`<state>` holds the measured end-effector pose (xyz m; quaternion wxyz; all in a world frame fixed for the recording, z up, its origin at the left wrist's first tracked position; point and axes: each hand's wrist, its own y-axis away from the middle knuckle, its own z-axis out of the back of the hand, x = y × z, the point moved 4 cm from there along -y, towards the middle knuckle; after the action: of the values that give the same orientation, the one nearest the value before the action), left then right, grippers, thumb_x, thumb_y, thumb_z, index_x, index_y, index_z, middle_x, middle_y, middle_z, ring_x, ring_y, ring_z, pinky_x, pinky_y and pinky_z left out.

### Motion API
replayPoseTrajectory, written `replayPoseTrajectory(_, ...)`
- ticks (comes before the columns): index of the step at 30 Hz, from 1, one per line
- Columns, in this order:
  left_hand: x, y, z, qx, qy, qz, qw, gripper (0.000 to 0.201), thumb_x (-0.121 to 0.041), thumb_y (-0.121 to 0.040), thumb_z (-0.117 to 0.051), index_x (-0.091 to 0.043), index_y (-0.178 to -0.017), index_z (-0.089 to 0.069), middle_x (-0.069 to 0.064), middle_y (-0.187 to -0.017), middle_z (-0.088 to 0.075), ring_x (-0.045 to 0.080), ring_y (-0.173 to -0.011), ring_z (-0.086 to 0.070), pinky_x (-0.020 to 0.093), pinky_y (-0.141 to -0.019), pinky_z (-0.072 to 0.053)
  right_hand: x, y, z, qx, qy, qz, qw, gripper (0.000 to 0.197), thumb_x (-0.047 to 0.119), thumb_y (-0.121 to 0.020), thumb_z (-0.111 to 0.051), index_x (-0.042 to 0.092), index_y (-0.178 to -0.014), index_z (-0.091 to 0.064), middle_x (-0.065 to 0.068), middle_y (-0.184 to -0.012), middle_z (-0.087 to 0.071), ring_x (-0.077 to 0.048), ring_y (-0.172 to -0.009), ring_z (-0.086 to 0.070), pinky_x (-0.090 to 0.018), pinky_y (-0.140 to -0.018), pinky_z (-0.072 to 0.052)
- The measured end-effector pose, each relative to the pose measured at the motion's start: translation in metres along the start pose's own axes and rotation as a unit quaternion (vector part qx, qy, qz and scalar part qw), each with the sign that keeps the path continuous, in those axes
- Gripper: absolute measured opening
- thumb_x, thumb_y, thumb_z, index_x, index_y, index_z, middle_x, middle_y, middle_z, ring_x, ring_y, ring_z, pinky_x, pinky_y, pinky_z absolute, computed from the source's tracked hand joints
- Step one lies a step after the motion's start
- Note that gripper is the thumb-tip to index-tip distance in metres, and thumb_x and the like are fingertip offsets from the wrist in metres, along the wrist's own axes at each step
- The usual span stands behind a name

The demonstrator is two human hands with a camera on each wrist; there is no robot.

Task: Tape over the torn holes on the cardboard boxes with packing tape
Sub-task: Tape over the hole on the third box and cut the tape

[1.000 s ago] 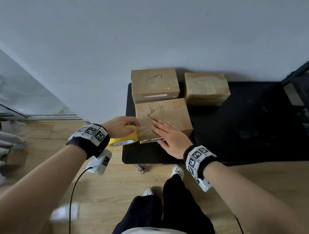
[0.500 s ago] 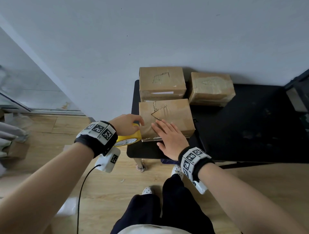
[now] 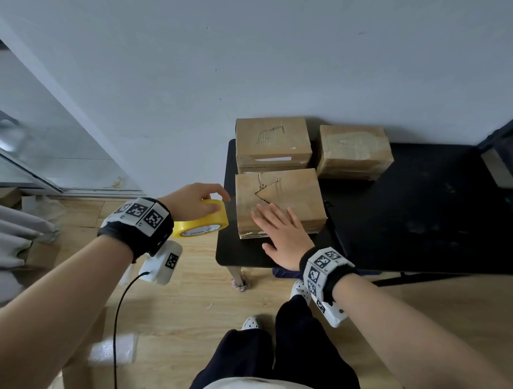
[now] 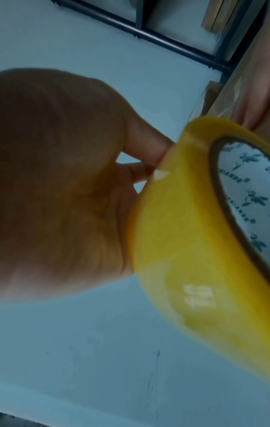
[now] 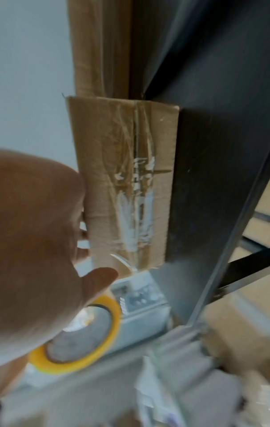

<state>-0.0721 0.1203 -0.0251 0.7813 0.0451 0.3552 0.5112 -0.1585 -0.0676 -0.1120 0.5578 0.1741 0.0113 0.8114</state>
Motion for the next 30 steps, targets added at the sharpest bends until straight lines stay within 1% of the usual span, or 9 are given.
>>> replayPoseTrajectory(2,-0.004,0.001,0.001,-0.001,0.011,-0.015,1.0,0.024,-0.019,-0.093,-0.05,-0.032,-0.112,-0.056,-0.016,-0.081,-0.05,0.005,-0.075,-0.049,0.021,-0.07,-0.039,-0.003,-0.001,0.019,-0.062,-0.165,-0.034,0.984,0.056,0.02,-0.098,-0.044,0.02,-0.15,-0.024,0.001,-0.154,-0.031,-0.014,-0.143,-0.025,-0.038,-0.12,-0.014)
replayPoseTrajectory(5,-0.01,0.001,0.004,-0.005,0.024,-0.035,0.999,0.025,-0.02,-0.093,-0.05,-0.035,-0.111,-0.055,-0.01,-0.082,-0.056,0.006,-0.073,-0.052,0.016,-0.064,-0.039,-0.007,-0.005,0.05,-0.141,-0.385,-0.119,0.904,0.033,0.03,-0.098,-0.049,0.013,-0.125,-0.056,-0.002,-0.115,-0.064,-0.014,-0.107,-0.059,-0.035,-0.097,-0.048)
replayPoseTrajectory(7,-0.017,0.0,0.005,-0.01,0.028,-0.051,0.998,0.024,-0.02,-0.092,-0.051,-0.036,-0.11,-0.055,-0.005,-0.085,-0.059,0.006,-0.073,-0.052,0.015,-0.065,-0.038,-0.004,-0.013,0.062,-0.133,-0.473,-0.145,0.859,0.035,0.039,-0.092,-0.057,0.012,-0.113,-0.064,0.0,-0.103,-0.067,-0.012,-0.098,-0.062,-0.031,-0.091,-0.05)
replayPoseTrajectory(10,-0.028,0.0,0.008,-0.014,0.027,-0.069,0.997,0.024,-0.021,-0.093,-0.051,-0.036,-0.112,-0.053,-0.014,-0.085,-0.054,0.001,-0.076,-0.05,0.011,-0.066,-0.035,-0.002,-0.022,0.072,-0.127,-0.531,-0.167,0.821,0.026,0.026,-0.085,-0.07,0.009,-0.105,-0.066,-0.002,-0.096,-0.069,-0.015,-0.092,-0.066,-0.026,-0.084,-0.053)
replayPoseTrajectory(17,-0.025,0.002,0.011,-0.001,0.027,-0.008,1.0,0.049,-0.044,-0.085,-0.06,-0.032,-0.131,-0.048,-0.006,-0.104,-0.055,0.015,-0.095,-0.056,0.028,-0.089,-0.045,-0.005,-0.016,0.089,-0.13,-0.569,-0.186,0.791,0.012,0.005,-0.086,-0.067,0.001,-0.098,-0.066,-0.007,-0.083,-0.068,-0.014,-0.074,-0.065,-0.019,-0.072,-0.057)
replayPoseTrajectory(19,-0.019,0.002,0.011,0.016,0.027,0.013,0.999,0.032,-0.045,-0.083,-0.062,-0.023,-0.107,-0.063,-0.004,-0.094,-0.059,0.016,-0.089,-0.056,0.025,-0.079,-0.045,-0.007,-0.013,0.091,-0.133,-0.577,-0.197,0.781,0.006,0.004,-0.086,-0.066,0.003,-0.093,-0.067,-0.006,-0.081,-0.067,-0.014,-0.073,-0.064,-0.024,-0.075,-0.057)
replayPoseTrajectory(22,-0.014,0.003,0.008,0.041,0.04,0.012,0.998,0.027,-0.043,-0.084,-0.063,-0.022,-0.068,-0.057,-0.003,-0.068,-0.054,0.015,-0.069,-0.051,0.022,-0.06,-0.035,-0.012,-0.011,0.091,-0.123,-0.588,-0.199,0.774,0.004,0.007,-0.085,-0.068,0.01,-0.086,-0.069,-0.006,-0.081,-0.069,-0.014,-0.074,-0.066,-0.029,-0.079,-0.057)
replayPoseTrajectory(25,-0.012,-0.002,0.006,0.023,-0.006,0.034,0.999,0.039,-0.051,-0.082,-0.062,-0.021,-0.059,-0.052,-0.003,-0.06,-0.048,0.011,-0.059,-0.046,0.023,-0.055,-0.032,-0.021,-0.007,0.092,-0.121,-0.59,-0.197,0.774,0.006,0.006,-0.084,-0.069,0.011,-0.083,-0.07,-0.005,-0.078,-0.07,-0.013,-0.072,-0.067,-0.027,-0.075,-0.057)
replayPoseTrajectory(30,-0.003,-0.017,0.011,0.014,-0.023,0.082,0.996,0.049,-0.06,-0.078,-0.059,-0.013,-0.07,-0.066,0.003,-0.068,-0.061,0.017,-0.067,-0.056,0.025,-0.061,-0.042,-0.041,-0.006,0.097,-0.148,-0.594,-0.208,0.763,0.004,0.005,-0.085,-0.068,0.008,-0.084,-0.07,-0.008,-0.078,-0.069,-0.015,-0.071,-0.066,-0.025,-0.072,-0.056)
